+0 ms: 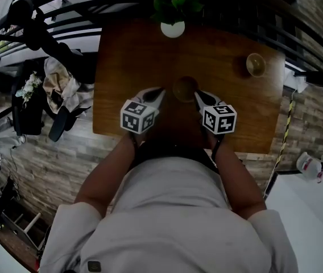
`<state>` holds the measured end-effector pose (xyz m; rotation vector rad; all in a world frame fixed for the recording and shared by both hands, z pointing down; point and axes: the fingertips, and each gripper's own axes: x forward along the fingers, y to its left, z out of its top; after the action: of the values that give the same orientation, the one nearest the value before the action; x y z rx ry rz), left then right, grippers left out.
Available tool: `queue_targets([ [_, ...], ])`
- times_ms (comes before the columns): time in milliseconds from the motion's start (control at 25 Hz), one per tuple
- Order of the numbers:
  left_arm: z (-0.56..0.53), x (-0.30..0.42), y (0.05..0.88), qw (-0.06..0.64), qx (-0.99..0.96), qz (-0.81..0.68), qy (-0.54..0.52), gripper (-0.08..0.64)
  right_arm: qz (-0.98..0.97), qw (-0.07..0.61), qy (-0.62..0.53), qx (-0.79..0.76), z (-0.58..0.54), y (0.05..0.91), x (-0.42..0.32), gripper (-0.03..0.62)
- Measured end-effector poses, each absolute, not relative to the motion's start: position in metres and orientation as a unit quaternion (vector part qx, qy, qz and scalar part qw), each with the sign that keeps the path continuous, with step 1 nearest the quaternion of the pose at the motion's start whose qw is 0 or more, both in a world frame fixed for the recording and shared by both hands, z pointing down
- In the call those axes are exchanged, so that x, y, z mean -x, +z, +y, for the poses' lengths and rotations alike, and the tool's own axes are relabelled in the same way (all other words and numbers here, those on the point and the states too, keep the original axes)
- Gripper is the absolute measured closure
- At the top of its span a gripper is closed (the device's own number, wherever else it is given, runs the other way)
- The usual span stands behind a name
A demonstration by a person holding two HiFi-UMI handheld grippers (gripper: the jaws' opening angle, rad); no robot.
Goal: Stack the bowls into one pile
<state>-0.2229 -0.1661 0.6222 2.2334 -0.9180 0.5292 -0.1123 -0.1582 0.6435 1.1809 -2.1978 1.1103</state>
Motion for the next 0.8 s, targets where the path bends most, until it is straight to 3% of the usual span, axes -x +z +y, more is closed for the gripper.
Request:
queue_targets([
  [800,-0.131,0.222,0.476,0.273,-0.888,-0.345,0.134,0.555,-0.86,0.138,0.285,-0.4,-0.136,0.475,0.154,0.584],
])
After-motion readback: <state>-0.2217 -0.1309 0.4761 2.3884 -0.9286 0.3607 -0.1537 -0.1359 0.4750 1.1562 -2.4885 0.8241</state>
